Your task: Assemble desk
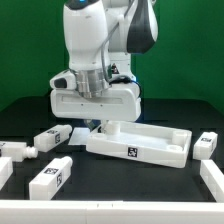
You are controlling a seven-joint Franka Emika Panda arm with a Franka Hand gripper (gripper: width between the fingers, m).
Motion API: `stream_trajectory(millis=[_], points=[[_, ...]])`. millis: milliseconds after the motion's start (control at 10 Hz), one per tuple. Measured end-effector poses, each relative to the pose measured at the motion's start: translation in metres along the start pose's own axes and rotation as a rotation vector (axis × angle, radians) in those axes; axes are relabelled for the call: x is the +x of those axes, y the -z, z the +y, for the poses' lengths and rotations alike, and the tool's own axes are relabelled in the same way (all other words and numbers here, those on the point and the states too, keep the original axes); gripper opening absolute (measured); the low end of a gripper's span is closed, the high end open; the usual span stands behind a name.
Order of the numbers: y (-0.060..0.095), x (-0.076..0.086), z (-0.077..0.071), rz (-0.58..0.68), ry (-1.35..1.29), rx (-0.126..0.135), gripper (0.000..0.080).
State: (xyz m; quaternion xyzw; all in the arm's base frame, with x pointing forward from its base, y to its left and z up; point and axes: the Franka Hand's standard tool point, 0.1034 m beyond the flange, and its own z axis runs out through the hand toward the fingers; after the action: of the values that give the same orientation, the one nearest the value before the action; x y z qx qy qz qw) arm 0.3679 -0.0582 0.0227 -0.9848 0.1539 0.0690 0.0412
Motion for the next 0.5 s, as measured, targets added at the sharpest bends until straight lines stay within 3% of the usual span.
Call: stream_trajectory(millis=[300,400,500], points=[[0.022,0.033,0.002,-0.022,0.137,0.013,0.0052],[0.028,0.040,-0.003,-0.019,0.189,0.020,0.0052],[0.025,0.038,-0.003,-0.018,0.183,0.021,0.0052]])
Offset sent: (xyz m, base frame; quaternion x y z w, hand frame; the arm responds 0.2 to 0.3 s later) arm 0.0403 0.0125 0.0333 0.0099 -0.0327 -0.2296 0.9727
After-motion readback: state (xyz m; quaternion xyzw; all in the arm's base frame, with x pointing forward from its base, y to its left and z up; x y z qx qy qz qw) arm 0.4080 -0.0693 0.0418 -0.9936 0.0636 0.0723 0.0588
